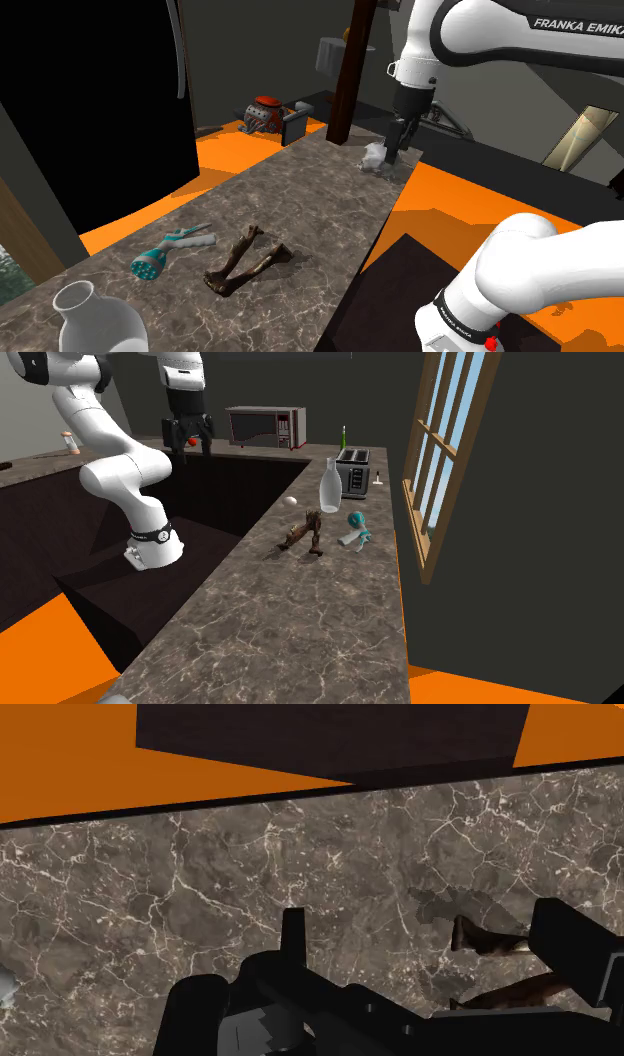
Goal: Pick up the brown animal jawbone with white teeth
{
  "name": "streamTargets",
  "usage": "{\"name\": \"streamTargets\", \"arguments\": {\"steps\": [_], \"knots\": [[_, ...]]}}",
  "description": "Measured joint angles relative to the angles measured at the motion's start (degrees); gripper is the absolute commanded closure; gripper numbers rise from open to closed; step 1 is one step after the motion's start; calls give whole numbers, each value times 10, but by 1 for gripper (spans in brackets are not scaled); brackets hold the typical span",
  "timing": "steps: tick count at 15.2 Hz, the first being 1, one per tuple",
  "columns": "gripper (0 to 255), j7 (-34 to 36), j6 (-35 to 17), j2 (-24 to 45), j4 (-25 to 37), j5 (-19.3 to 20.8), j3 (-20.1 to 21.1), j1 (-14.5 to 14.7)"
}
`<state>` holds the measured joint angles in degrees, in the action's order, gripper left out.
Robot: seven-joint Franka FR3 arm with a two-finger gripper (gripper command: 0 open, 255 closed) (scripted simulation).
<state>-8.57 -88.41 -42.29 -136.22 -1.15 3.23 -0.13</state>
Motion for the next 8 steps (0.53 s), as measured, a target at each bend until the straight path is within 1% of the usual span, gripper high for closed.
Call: {"name": "streamTargets", "arguments": {"steps": [2, 7, 8], "knots": [[0, 11, -7, -1, -8, -5, 6, 0], [0, 116, -59, 13, -48, -54, 62, 2], [0, 140, -69, 25, -46, -64, 75, 2]]}}
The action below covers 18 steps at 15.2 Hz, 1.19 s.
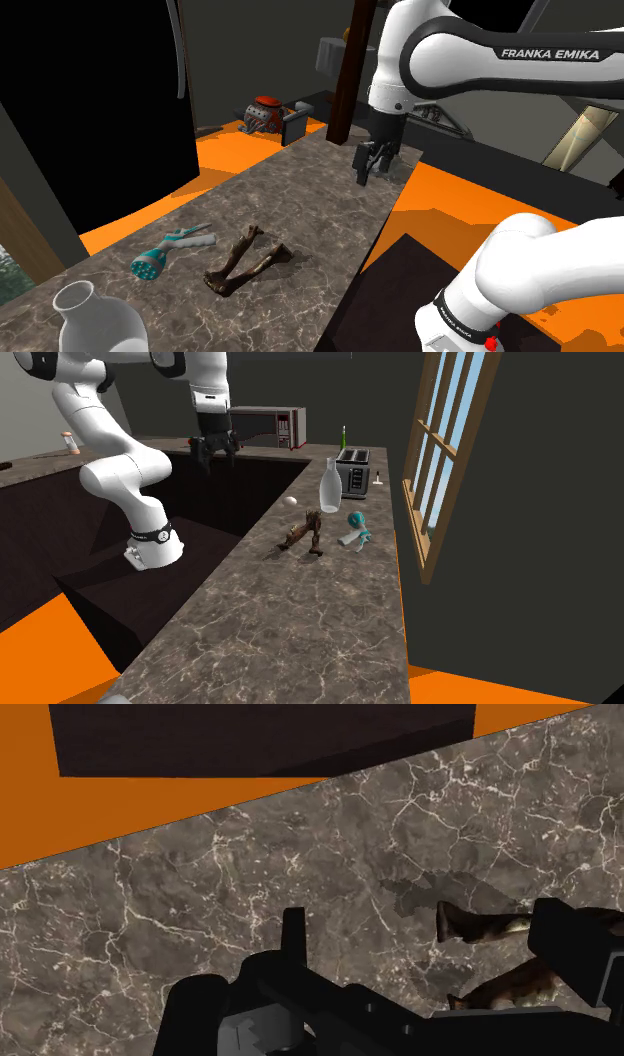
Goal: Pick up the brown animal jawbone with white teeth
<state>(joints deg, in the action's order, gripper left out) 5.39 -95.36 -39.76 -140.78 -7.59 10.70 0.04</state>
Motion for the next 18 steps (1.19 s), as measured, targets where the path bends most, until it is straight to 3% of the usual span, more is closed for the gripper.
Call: {"name": "streamTargets", "arguments": {"steps": [10, 15, 18], "knots": [[0, 228, -155, 121, -22, -83, 129, -5], [0, 347, -237, 218, 2, -90, 190, -17], [0, 428, -283, 292, 34, -71, 224, -28]]}}
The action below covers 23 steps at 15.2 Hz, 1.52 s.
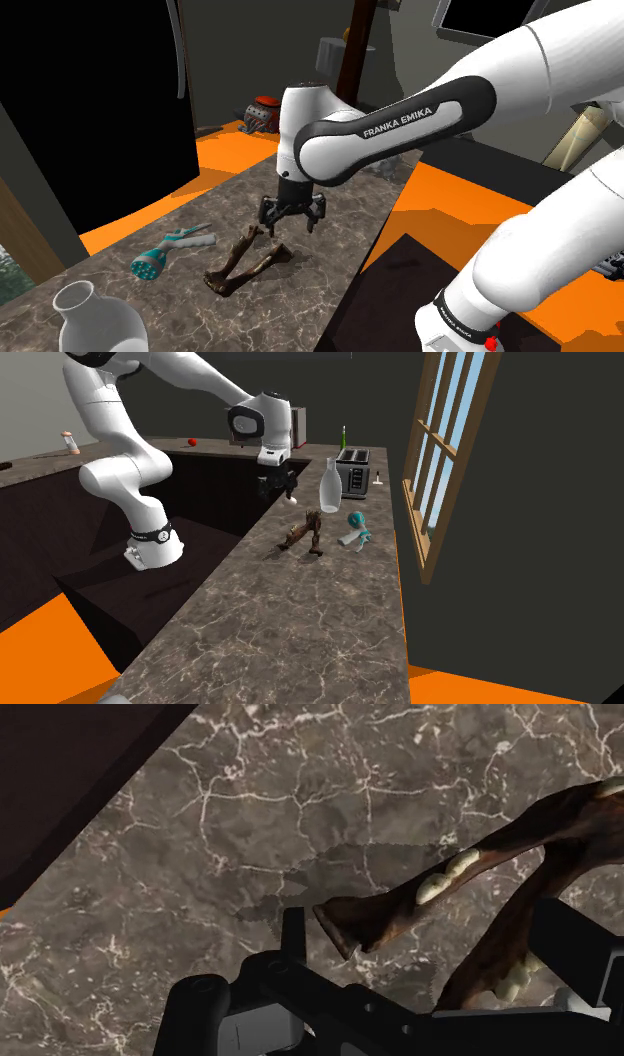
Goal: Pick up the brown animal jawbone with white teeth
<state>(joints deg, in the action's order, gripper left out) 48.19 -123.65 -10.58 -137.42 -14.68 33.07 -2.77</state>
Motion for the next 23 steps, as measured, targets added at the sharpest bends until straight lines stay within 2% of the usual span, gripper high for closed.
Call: {"name": "streamTargets", "arguments": {"steps": [3, 6, 10, 13, 22, 23], "knots": [[0, 83, -47, 77, 28, 35, 21, -6], [0, 175, -83, 164, 75, 90, 26, 0], [0, 284, -114, 262, 137, 151, 6, 30], [0, 356, -128, 335, 195, 189, -21, 63], [0, 387, -174, 404, 216, 223, -52, 89], [255, 387, -176, 406, 216, 224, -53, 90]]}}
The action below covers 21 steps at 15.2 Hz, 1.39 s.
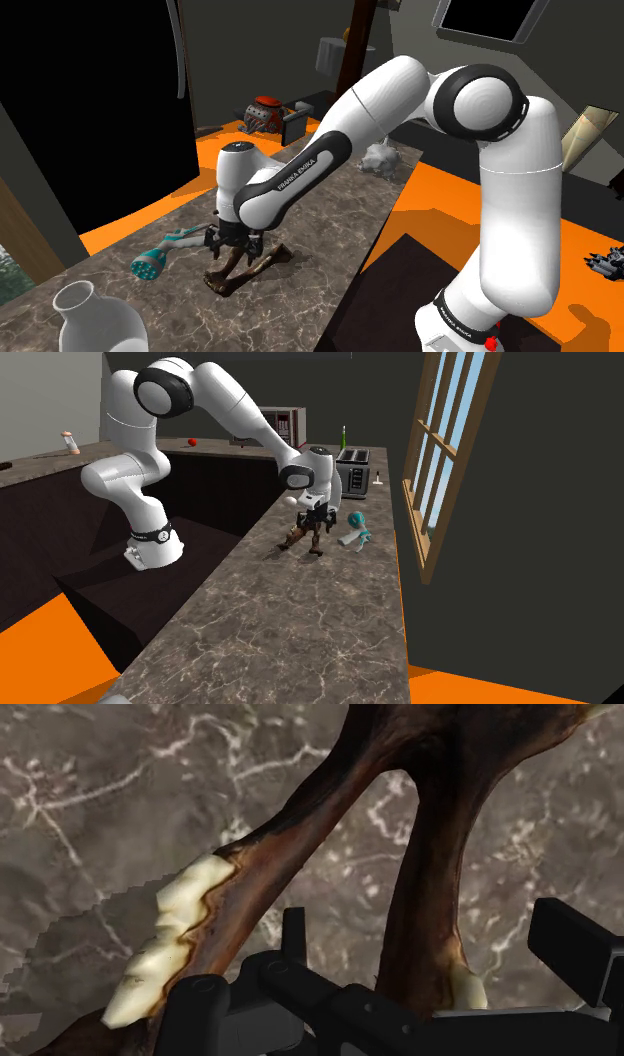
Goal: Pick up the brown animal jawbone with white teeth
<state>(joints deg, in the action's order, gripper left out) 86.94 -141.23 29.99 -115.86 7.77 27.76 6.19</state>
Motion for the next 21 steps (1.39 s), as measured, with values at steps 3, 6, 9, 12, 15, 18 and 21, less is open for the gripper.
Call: {"name": "streamTargets", "arguments": {"steps": [3, 6, 9, 12, 15, 18, 21], "knots": [[255, 0, -2, 1, 0, 1, -1, 1], [255, 1, -2, 1, 0, 1, -1, 1], [255, 1, -2, 1, -1, 1, -1, 1], [255, -1, 4, -6, -1, -3, 2, -2], [255, -4, 21, -20, 2, -11, 9, -7], [255, -8, 36, -37, 1, -20, 16, -13], [255, -13, 56, -56, 4, -30, 23, -19]]}}
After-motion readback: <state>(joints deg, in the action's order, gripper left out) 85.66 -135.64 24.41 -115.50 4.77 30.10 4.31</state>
